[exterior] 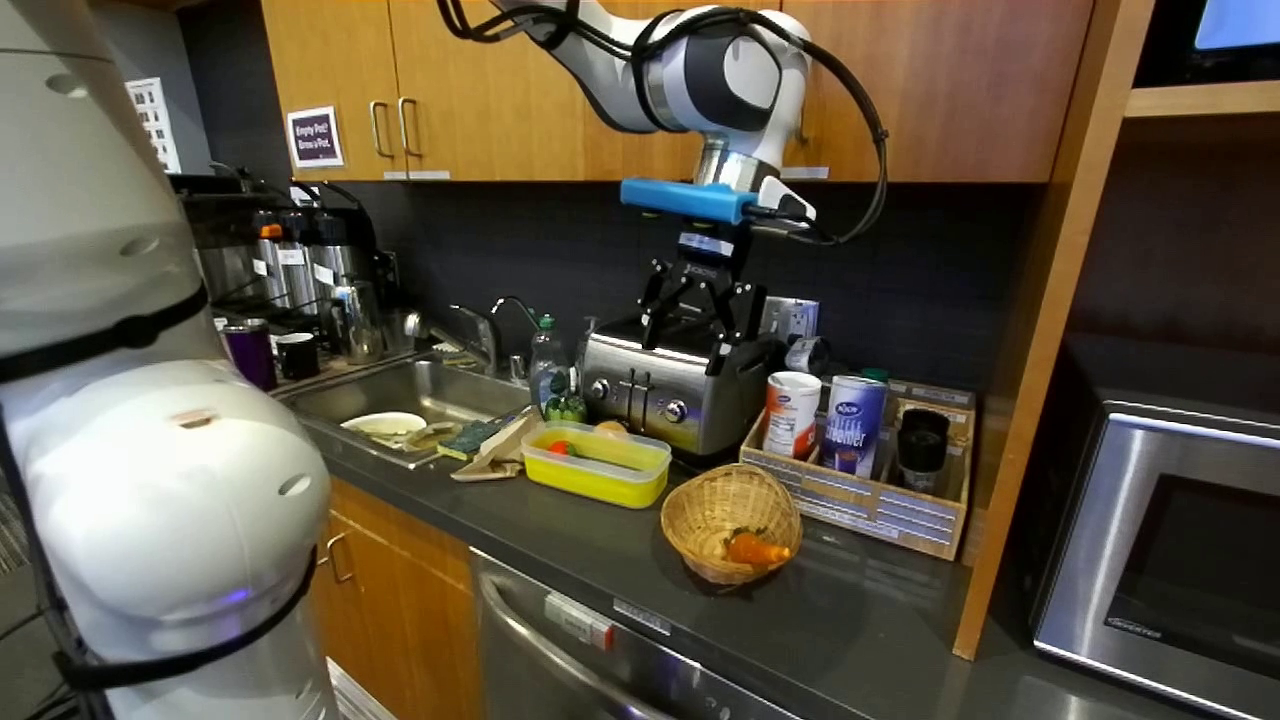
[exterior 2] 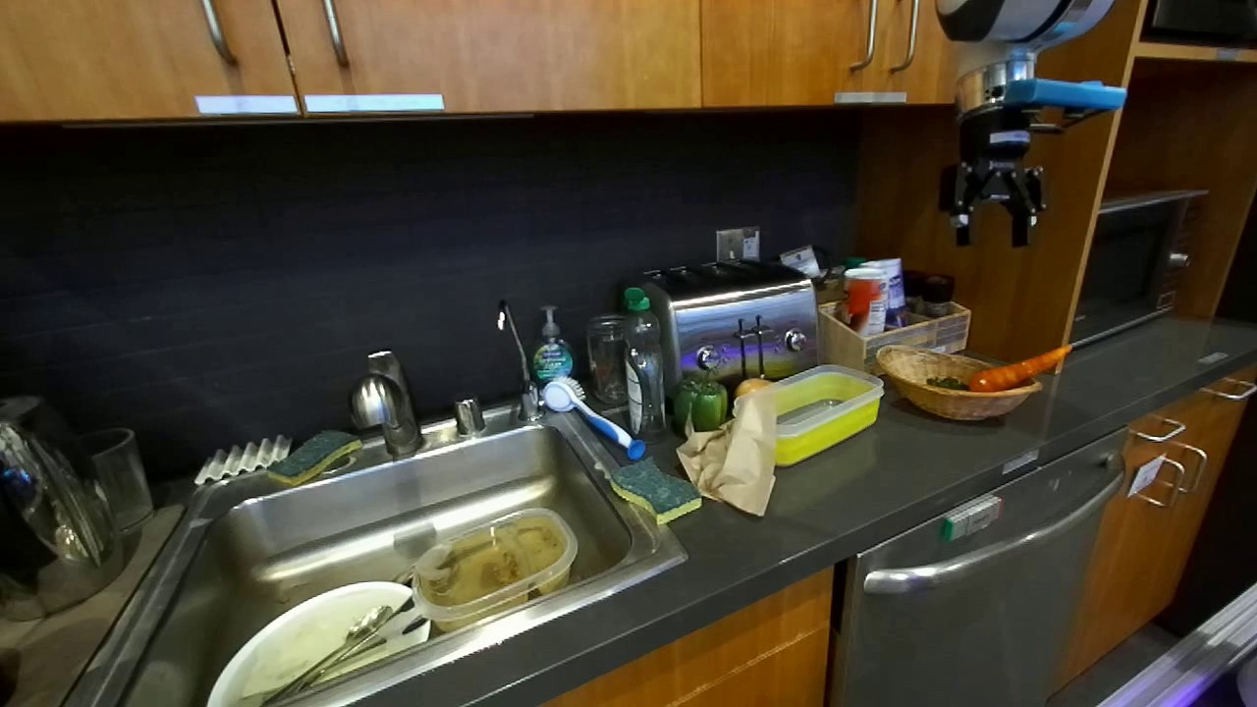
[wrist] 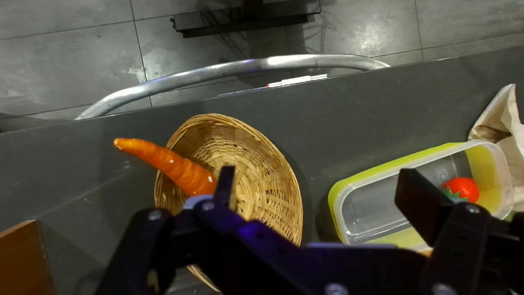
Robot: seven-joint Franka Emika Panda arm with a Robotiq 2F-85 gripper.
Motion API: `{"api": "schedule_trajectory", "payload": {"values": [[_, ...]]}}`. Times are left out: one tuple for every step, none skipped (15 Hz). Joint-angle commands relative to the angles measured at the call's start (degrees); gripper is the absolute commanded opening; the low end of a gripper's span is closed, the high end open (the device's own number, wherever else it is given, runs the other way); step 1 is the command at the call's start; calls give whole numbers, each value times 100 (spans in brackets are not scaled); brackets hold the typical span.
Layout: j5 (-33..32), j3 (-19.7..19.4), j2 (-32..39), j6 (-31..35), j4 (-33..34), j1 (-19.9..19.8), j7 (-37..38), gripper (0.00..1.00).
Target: Move the carrot to the lunchbox
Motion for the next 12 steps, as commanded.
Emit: {"api": "schedule_trajectory", "payload": {"values": [[-78, -5, -452, 293, -527, -137, -427, 100], [-79, -37, -557, 372, -688, -171, -556, 100], [-105, -80, -687, 502, -882, -215, -722, 100], [-104, -125, -774, 623, -1036, -248, -901, 100], [-111, -183, -871, 775, -1204, -282, -1132, 100], [-115, -244, -942, 920, -1343, -308, -1362, 100], [-143, -301, -997, 1079, -1469, -331, -1577, 100], [-160, -366, -1043, 1181, -1572, -349, -1812, 100], [-159, -433, -1070, 1287, -1658, -354, -2048, 100], [-125, -513, -1069, 1346, -1715, -337, -2349, 100], [-101, -580, -1063, 1456, -1778, -313, -2630, 100], [-67, -646, -1034, 1553, -1819, -286, -2923, 100]]}}
